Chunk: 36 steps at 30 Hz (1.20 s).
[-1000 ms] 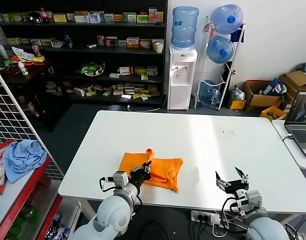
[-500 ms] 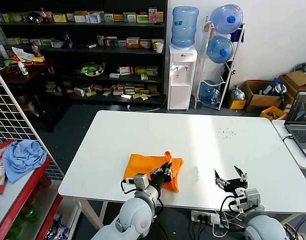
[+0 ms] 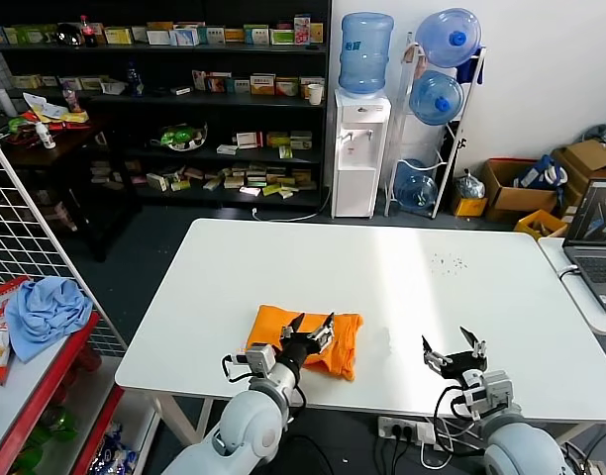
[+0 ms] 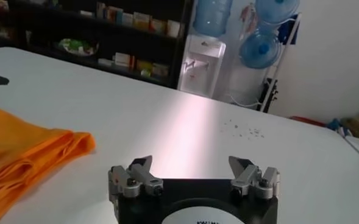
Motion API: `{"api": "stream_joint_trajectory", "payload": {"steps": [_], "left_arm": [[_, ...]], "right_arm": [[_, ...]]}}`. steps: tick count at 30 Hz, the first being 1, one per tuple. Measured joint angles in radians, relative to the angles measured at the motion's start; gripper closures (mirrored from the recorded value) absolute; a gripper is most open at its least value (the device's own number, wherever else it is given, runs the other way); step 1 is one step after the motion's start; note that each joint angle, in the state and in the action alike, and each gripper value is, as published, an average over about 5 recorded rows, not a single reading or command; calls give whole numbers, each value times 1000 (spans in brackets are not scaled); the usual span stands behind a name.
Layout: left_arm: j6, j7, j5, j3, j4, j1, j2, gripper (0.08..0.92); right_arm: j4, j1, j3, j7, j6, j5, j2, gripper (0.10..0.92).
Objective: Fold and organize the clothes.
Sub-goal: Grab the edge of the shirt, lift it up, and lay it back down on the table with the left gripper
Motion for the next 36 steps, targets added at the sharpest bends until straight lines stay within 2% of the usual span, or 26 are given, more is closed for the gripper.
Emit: {"api": "stream_joint_trajectory", "payload": {"steps": [4,14,25,36], "left_arm": [[22,27,-1,-42,-6,15,61,181],[131,147,-7,-139,37,10,167,177],[207,290,-32,-167,120,-25,183,177],[238,337,-44,-174,174,-40,169,183]], "right_arm": [[-2,-2,-2,-3,3,-2,-1,203],[8,-22,6,-13,12,-2,-11,203],[19,-50,29,-18,17,0,-15,203],[27,-54,36,-19,17,4,-16,203]]}}
